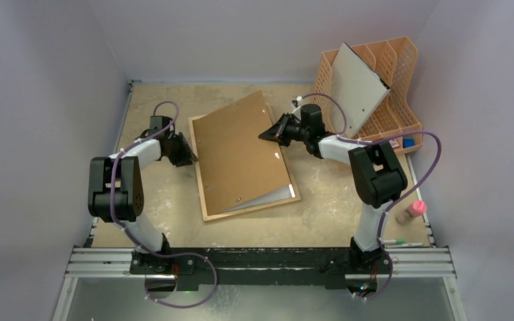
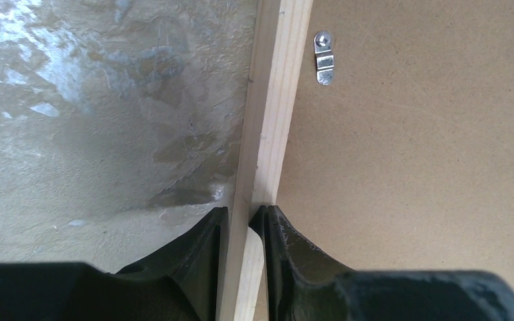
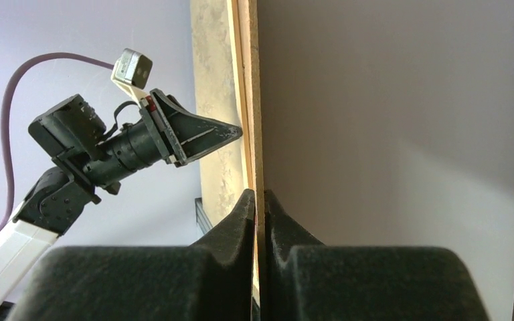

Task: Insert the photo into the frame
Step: Place the photo frame item in the photo frame.

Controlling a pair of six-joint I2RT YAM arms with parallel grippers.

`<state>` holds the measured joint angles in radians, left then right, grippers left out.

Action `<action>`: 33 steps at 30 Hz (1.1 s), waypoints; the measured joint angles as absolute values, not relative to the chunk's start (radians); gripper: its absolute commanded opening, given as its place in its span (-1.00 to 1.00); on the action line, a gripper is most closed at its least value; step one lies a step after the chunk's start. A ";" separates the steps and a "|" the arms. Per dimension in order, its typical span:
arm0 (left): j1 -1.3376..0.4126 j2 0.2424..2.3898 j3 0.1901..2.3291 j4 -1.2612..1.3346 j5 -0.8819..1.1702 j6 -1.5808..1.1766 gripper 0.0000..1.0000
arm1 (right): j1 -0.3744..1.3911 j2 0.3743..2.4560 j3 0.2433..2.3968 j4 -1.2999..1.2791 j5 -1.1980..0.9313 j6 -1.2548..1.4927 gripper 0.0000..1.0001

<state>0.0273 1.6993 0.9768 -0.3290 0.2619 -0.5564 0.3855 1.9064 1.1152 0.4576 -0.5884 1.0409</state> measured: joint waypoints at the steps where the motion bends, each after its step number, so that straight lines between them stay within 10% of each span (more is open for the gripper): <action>1: 0.027 1.699 0.973 -0.325 0.266 -0.558 -0.46 | 0.386 1.906 1.113 0.460 -0.588 1.043 -0.80; 16: 0.035 1.700 0.968 -0.317 0.274 -0.565 -0.45 | 0.425 1.911 1.196 0.192 -0.479 0.917 0.58; 33: 0.051 1.700 0.971 -0.329 0.274 -0.563 -0.38 | 0.472 1.980 1.355 -0.139 -0.348 0.681 0.97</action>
